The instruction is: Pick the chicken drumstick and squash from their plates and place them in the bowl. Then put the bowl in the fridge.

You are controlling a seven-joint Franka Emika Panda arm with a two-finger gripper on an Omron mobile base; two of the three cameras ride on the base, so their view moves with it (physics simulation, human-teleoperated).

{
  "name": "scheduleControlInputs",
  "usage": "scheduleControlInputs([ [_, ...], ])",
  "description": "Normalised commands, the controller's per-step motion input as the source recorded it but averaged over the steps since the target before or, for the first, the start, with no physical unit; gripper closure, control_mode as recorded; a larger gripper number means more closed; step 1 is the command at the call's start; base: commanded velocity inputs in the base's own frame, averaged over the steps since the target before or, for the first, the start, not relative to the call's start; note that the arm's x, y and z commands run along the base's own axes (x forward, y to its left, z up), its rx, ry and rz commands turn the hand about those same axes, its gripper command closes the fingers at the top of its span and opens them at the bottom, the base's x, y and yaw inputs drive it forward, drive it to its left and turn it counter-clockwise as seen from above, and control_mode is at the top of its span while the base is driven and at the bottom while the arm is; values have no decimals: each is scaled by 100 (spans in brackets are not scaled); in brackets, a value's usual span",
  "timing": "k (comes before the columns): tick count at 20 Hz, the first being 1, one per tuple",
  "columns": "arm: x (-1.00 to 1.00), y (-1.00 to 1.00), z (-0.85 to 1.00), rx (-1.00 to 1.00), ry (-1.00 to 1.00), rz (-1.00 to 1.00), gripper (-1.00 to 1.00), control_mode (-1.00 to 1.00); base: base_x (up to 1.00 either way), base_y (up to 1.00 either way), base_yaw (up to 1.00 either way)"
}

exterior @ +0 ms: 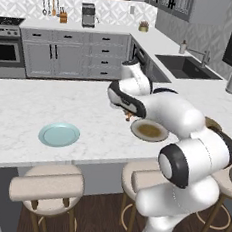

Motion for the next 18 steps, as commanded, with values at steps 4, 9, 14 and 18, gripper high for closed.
scheduleControlInputs([
  [4, -13, -100, 9, 0, -7, -17, 100, -100, 0, 0, 0],
  [9, -2, -100, 14, 6, -15, -10, 100, -100, 0, 0, 0],
  [14, 0, -100, 0, 5, -3, -4, 100, -100, 0, 0, 0],
  [18, 0, -100, 0, 4, 0, -3, 100, -100, 0, 0, 0],
])
